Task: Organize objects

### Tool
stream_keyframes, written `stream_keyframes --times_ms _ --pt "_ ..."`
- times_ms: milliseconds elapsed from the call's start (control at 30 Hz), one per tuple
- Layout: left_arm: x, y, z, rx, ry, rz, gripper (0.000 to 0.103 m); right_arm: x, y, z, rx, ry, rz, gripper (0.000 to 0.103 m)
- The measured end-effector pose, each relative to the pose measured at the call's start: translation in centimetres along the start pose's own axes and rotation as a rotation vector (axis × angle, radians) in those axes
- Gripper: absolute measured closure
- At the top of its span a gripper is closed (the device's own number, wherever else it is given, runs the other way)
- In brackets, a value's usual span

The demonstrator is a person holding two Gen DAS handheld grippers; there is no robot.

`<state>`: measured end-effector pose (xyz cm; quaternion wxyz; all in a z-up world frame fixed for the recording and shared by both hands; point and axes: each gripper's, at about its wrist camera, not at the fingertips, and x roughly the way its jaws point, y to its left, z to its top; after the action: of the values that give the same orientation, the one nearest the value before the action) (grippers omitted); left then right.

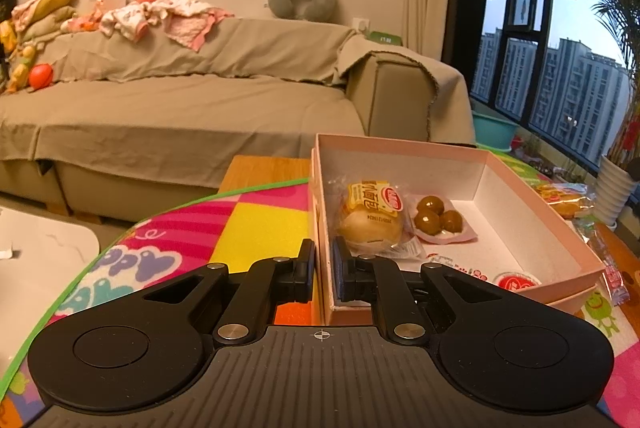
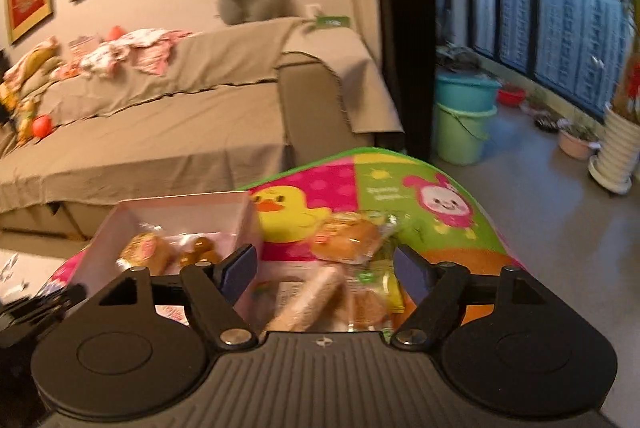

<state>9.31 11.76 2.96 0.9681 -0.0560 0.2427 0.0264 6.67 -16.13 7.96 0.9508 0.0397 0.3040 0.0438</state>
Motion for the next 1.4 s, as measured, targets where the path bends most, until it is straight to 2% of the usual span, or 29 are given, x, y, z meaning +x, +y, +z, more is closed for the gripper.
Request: stream_keyframes --times_ms 133,267,400,533,567,600,633,800,1033,1200,1267,1367,1400 --pt "-0.1 -0.1 0.0 0.0 -0.001 0.005 0.091 3.0 -0.6 0.0 0.03 0.038 -0.047 0.025" --pt "0.0 -0.2 0.0 0.002 -0.005 0.009 0.091 7.1 0.7 1.1 -0.073 0.044 -0.103 0.016" --pt "0.1 -0.3 -0.1 0.004 -0.008 0.012 0.091 12.4 1.7 3.2 -0.151 0.07 -0.135 0.014" --pt "0.2 -0.3 -0.1 0.004 -0.009 0.011 0.091 17.3 0.5 4.7 -0.101 0.138 -0.146 0.014" --pt "0.2 -0.3 -0.1 0.004 -0.008 0.011 0.091 18.2 0.0 4.8 -0.079 0.172 -0.131 0.018" --pt "0.2 -0.3 -0.1 0.003 -0.008 0.011 0.091 18.9 -0.5 4.9 -0.058 0.208 -0.112 0.035" --pt "0.2 -0.3 -0.1 0.003 -0.008 0.012 0.091 19.2 -0.9 4.7 -0.051 0.233 -0.094 0.044" --pt "0.2 -0.3 -0.1 0.004 -0.009 0.013 0.091 15.8 -1.0 2.7 -0.122 0.248 -0.017 0.062" --pt "0.1 -0.5 -0.2 0.01 -0.014 0.022 0.092 7.4 0.4 -1.7 -0.284 0.255 0.102 0.063" --pt "0.1 -0.5 -0.2 0.009 -0.015 0.022 0.092 2.2 0.7 -5.8 -0.376 0.278 0.136 0.062" --pt "0.1 -0.5 -0.2 0.009 -0.015 0.023 0.092 0.6 0.4 -6.8 -0.383 0.28 0.133 0.059" --pt "0.1 -0.5 -0.2 0.009 -0.015 0.023 0.092 -1.0 0.0 -7.2 -0.393 0.282 0.118 0.035" --pt "0.1 -0.5 -0.2 0.009 -0.015 0.022 0.092 -1.3 -0.2 -6.8 -0.38 0.26 0.108 0.034"
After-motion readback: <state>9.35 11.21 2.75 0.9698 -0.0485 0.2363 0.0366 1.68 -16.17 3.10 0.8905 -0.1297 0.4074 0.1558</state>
